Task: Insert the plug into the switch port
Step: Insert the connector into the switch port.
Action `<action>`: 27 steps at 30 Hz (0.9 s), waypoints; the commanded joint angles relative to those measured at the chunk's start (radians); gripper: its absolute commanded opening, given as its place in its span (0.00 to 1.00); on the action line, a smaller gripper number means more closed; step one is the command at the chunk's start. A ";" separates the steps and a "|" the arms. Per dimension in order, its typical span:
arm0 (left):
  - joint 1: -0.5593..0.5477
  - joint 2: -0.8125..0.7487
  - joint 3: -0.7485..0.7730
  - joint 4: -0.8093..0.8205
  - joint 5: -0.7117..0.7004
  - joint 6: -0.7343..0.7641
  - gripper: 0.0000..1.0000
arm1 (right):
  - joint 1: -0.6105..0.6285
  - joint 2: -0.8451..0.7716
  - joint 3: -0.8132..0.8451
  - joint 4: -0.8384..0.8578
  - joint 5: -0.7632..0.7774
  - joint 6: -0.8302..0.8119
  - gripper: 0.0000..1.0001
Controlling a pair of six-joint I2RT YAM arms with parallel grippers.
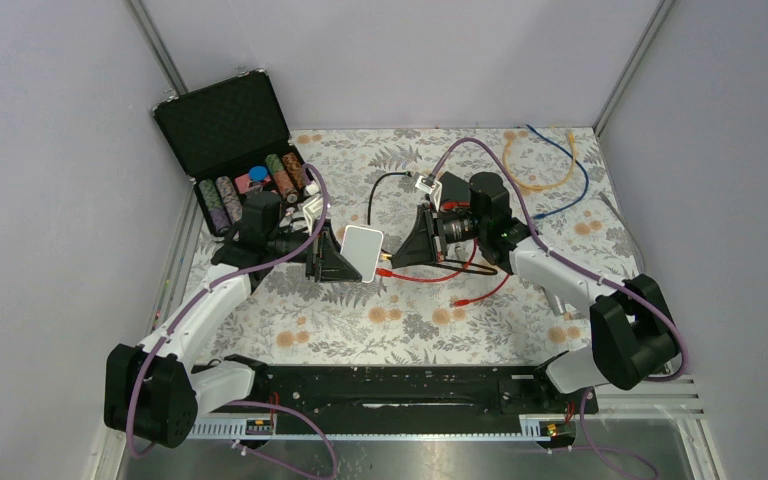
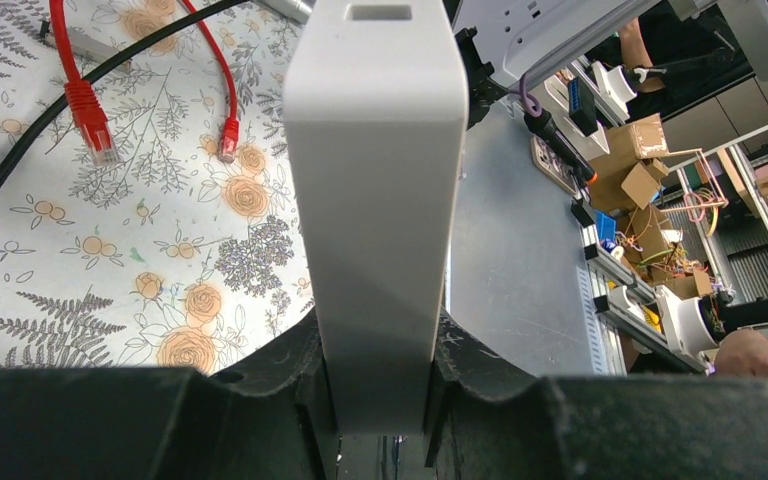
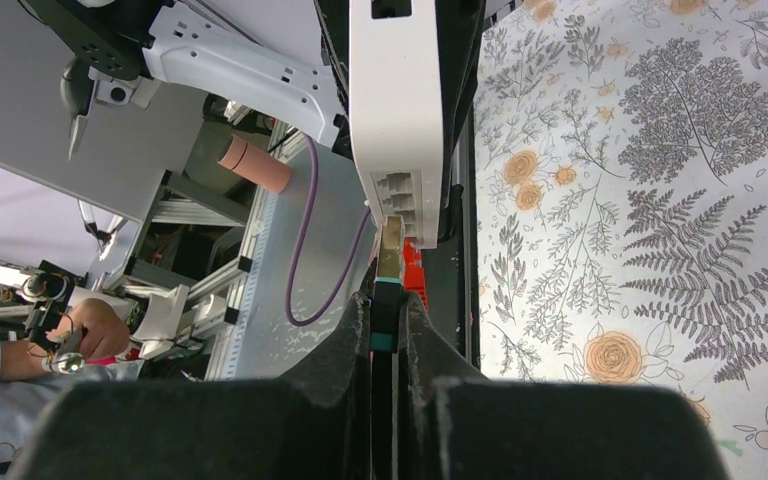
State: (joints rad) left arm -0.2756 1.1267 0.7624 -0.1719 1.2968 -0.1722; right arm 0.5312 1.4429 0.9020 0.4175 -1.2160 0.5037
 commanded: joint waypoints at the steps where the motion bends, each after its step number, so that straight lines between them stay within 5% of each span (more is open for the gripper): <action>1: 0.002 -0.038 0.001 0.083 0.059 -0.009 0.00 | -0.005 0.012 0.014 0.078 -0.028 0.029 0.00; 27: -0.028 -0.015 -0.001 0.097 0.060 -0.006 0.00 | -0.001 0.064 0.002 0.307 -0.075 0.210 0.00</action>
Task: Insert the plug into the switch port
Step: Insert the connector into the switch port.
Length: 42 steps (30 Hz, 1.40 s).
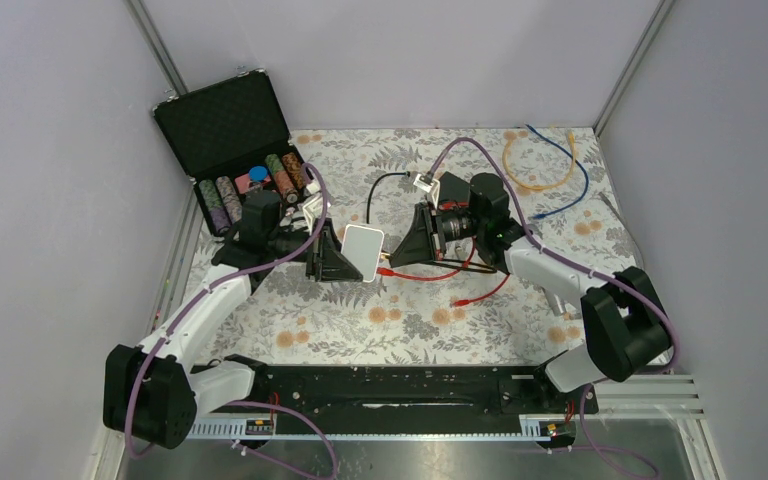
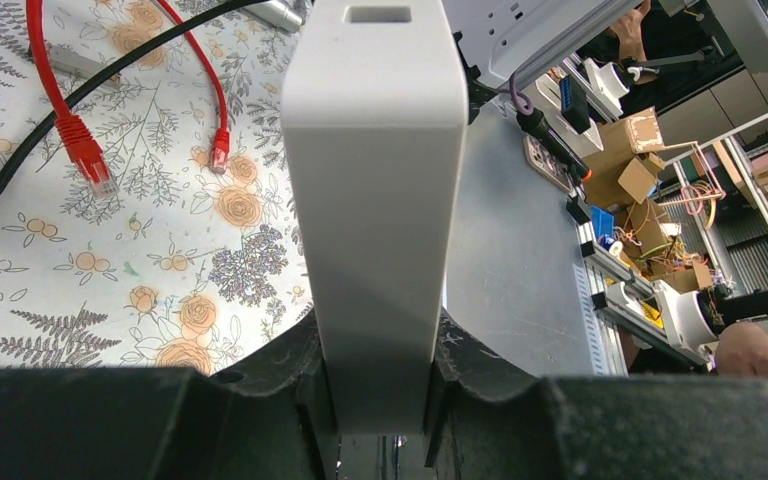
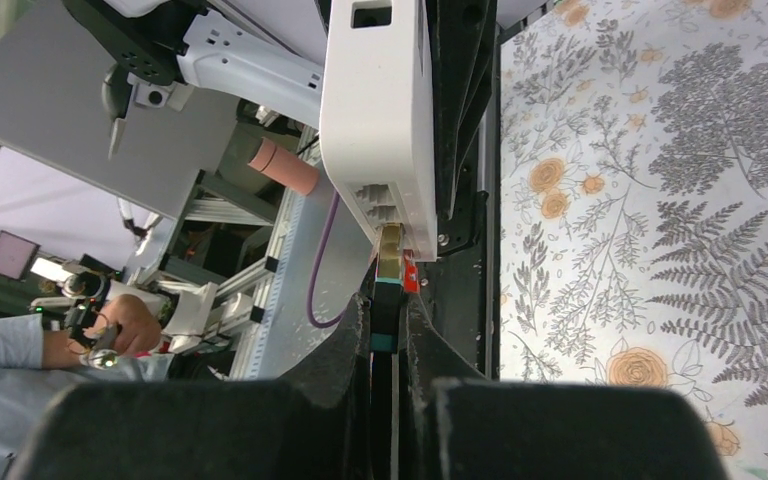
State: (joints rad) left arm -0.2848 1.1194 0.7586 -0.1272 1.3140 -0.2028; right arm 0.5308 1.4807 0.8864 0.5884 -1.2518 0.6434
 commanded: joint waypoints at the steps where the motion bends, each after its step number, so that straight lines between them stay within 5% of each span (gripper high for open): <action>1: -0.028 -0.005 0.003 0.054 0.047 0.027 0.00 | 0.000 0.035 0.018 0.157 -0.042 0.086 0.00; 8: -0.059 0.037 0.062 -0.042 0.041 0.102 0.00 | 0.019 0.048 0.048 0.031 -0.046 0.002 0.00; 11: -0.075 0.085 0.142 -0.268 0.021 0.290 0.00 | 0.027 0.028 0.095 -0.198 -0.014 -0.156 0.00; 14: -0.097 0.110 0.164 -0.295 0.019 0.325 0.00 | 0.048 0.011 0.146 -0.397 0.034 -0.319 0.00; 24: -0.138 0.110 0.155 -0.178 0.049 0.248 0.00 | 0.070 0.079 0.115 -0.101 -0.025 -0.106 0.00; 27: -0.139 0.128 0.191 -0.327 0.038 0.350 0.00 | 0.070 0.078 0.146 -0.265 -0.076 -0.216 0.00; 33: -0.162 0.225 0.315 -0.726 -0.030 0.684 0.00 | 0.071 0.111 0.316 -0.887 -0.042 -0.649 0.00; 42: -0.203 0.274 0.382 -0.763 -0.026 0.726 0.00 | 0.115 0.150 0.363 -0.943 0.011 -0.689 0.00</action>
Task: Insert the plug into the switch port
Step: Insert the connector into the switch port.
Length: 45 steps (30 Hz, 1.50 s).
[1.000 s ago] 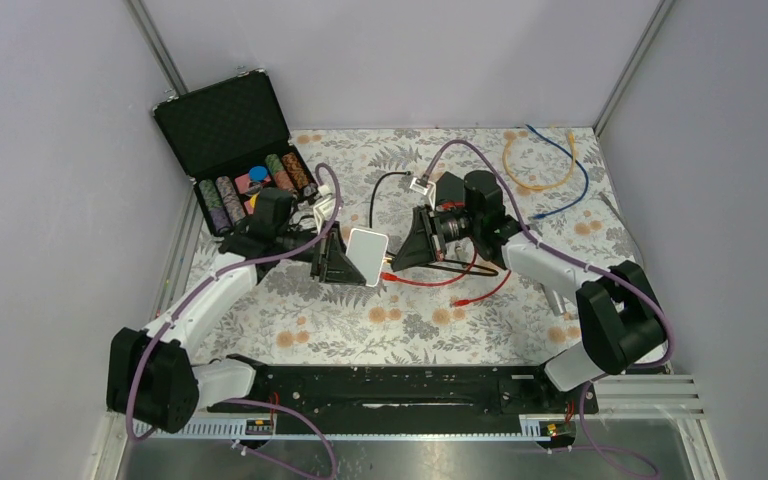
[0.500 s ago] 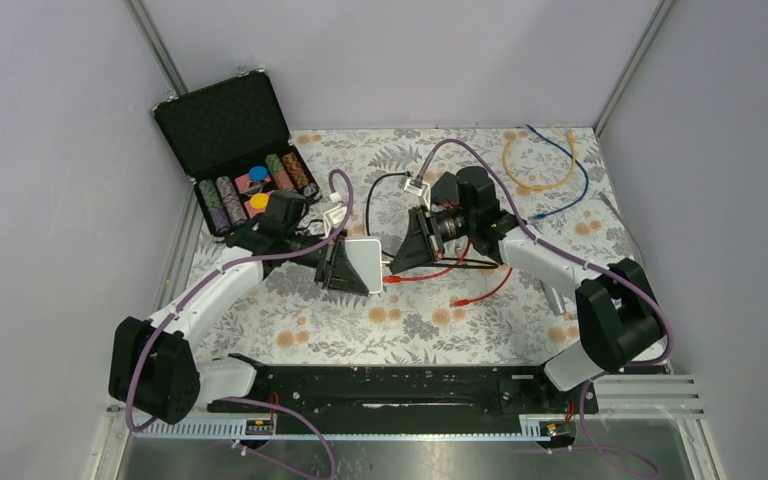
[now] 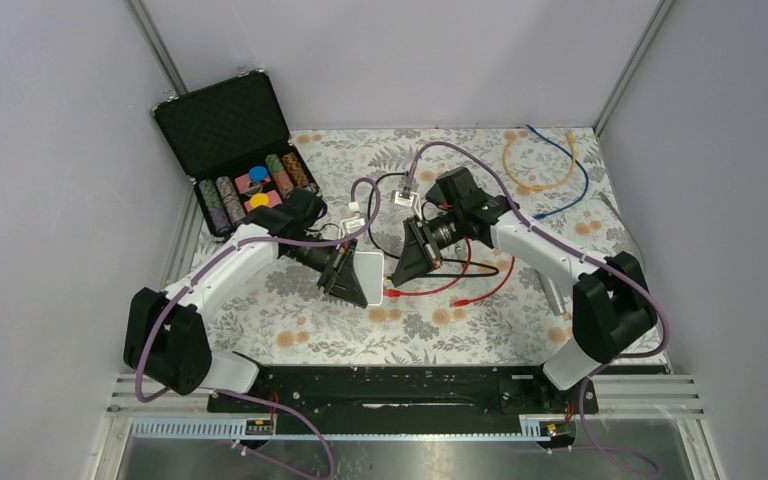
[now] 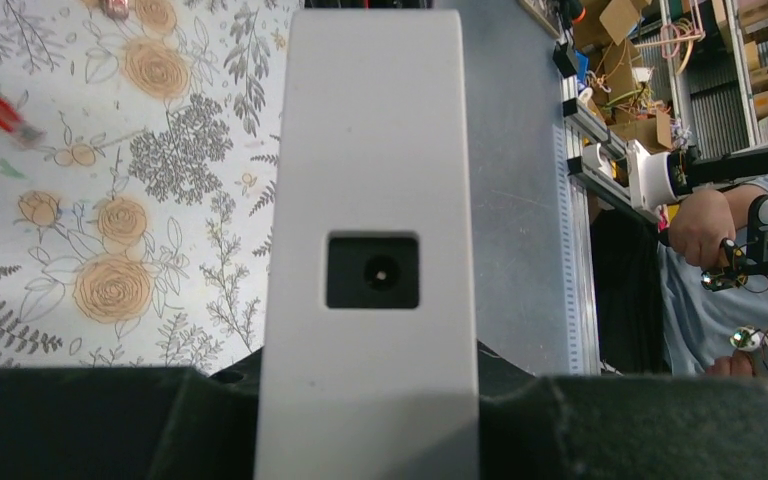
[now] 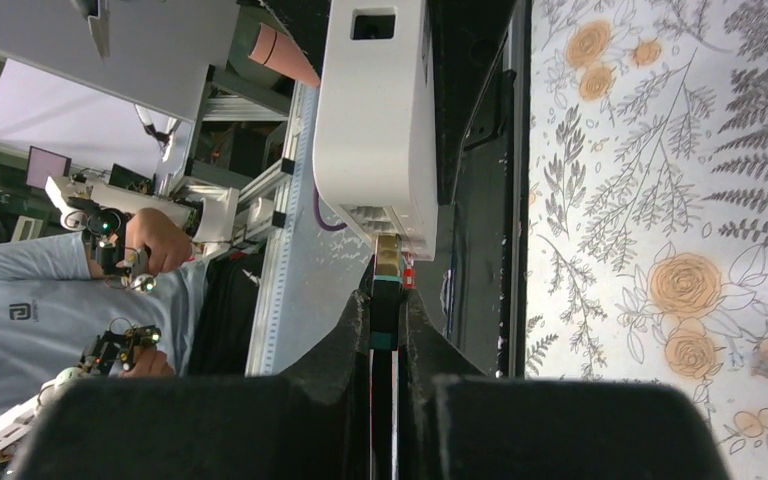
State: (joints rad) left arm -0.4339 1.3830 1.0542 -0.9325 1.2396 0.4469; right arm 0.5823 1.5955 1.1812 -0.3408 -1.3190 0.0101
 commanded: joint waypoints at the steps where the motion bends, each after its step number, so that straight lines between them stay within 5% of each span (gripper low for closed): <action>1: -0.055 0.011 0.092 0.040 0.054 0.078 0.00 | 0.067 0.036 0.072 -0.013 0.082 -0.054 0.00; 4: -0.061 0.017 0.107 0.038 0.051 0.078 0.00 | 0.082 0.026 0.067 0.039 0.134 -0.021 0.00; 8: -0.062 0.017 0.106 0.037 0.057 0.082 0.00 | 0.086 -0.013 -0.087 0.535 0.154 0.307 0.00; 10: -0.063 0.012 0.097 0.037 0.063 0.086 0.00 | 0.084 -0.011 -0.116 0.634 0.151 0.374 0.00; 21: -0.075 0.014 0.071 0.035 0.132 0.111 0.00 | 0.100 0.043 -0.057 0.638 0.121 0.350 0.00; 27: -0.124 0.080 0.124 0.036 0.078 0.079 0.00 | 0.146 0.075 0.038 0.365 0.173 0.180 0.00; 39: -0.140 0.102 0.139 0.035 0.028 0.058 0.00 | 0.158 0.083 -0.050 0.570 0.220 0.337 0.00; 45: 0.023 0.022 0.077 0.091 -0.015 -0.021 0.00 | -0.022 -0.086 -0.227 0.735 0.222 0.486 0.48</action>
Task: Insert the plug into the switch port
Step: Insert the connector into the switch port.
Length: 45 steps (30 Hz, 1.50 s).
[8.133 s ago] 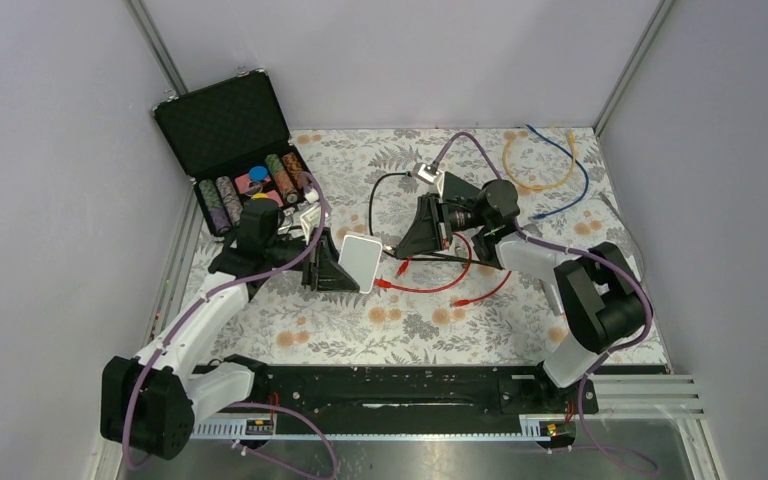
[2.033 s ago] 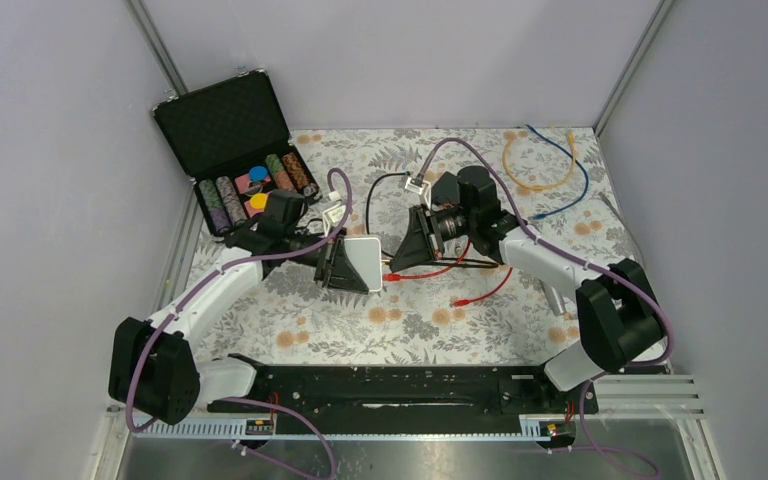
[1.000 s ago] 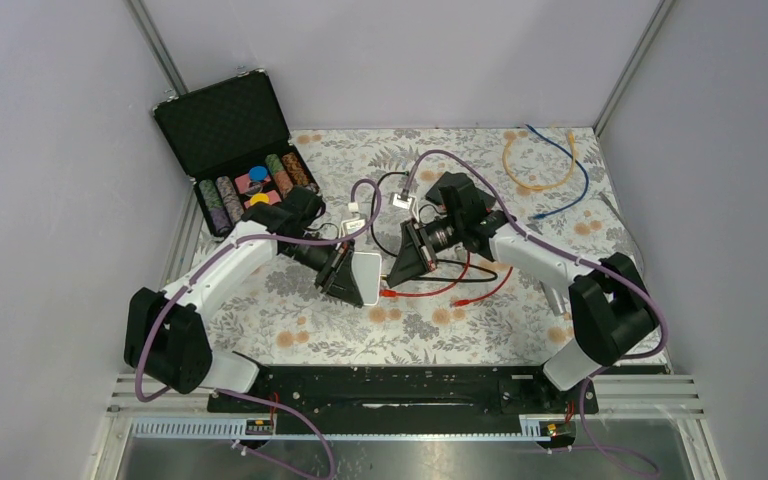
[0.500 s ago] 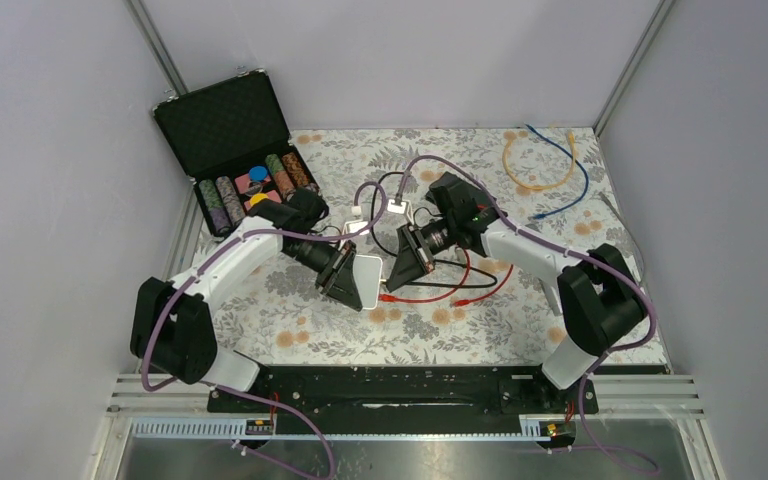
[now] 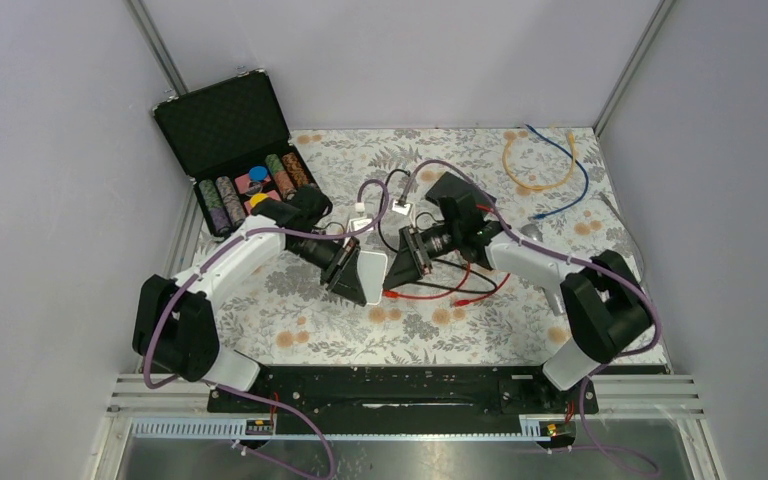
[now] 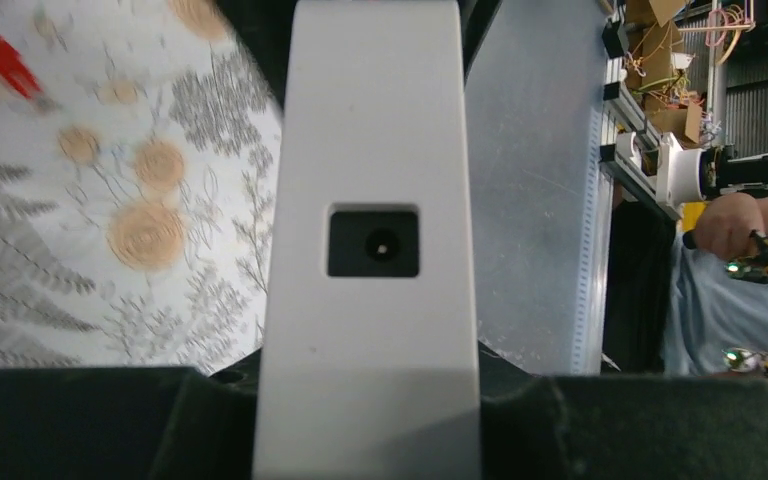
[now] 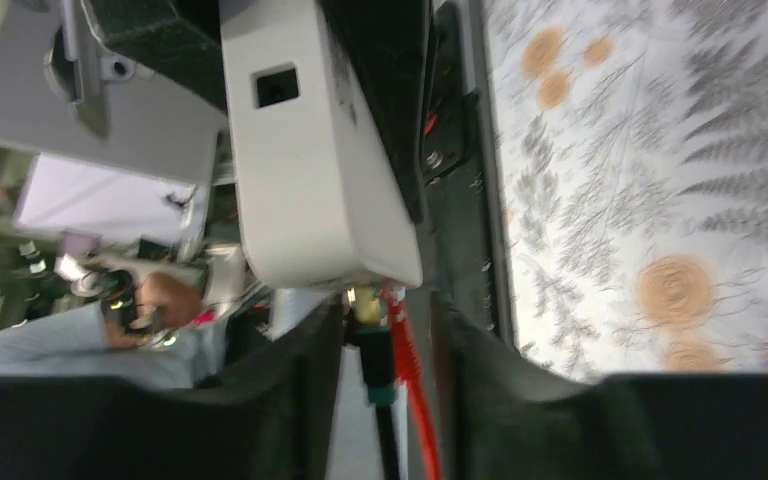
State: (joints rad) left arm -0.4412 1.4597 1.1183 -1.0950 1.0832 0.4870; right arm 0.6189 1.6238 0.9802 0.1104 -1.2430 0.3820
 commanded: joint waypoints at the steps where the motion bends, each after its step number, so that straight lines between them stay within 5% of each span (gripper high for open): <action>1: 0.049 -0.068 0.000 0.288 0.129 -0.099 0.00 | -0.085 -0.139 -0.034 0.271 0.138 0.107 0.52; 12: 0.078 -0.112 -0.063 0.429 0.154 -0.223 0.00 | -0.128 -0.244 0.043 -0.033 0.161 -0.096 0.57; 30: 0.070 -0.169 -0.101 0.488 0.180 -0.278 0.00 | -0.041 -0.187 0.177 -0.261 0.201 -0.296 0.60; 38: 0.068 -0.167 -0.104 0.488 0.182 -0.274 0.00 | -0.031 -0.172 0.188 -0.236 0.218 -0.272 0.41; 42: 0.064 -0.164 -0.107 0.489 0.195 -0.268 0.00 | -0.028 -0.169 0.169 -0.170 0.196 -0.243 0.19; 44: 0.052 -0.164 -0.109 0.489 0.219 -0.257 0.00 | -0.025 -0.164 0.162 -0.150 0.171 -0.239 0.00; 45: 0.040 -0.163 -0.109 0.489 0.220 -0.250 0.00 | -0.021 -0.159 0.162 -0.146 0.153 -0.239 0.00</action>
State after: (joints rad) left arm -0.3710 1.3224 1.0168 -0.6544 1.2278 0.2092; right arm 0.5819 1.4563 1.1305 -0.1165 -1.0512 0.1215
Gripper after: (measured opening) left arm 0.276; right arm 0.103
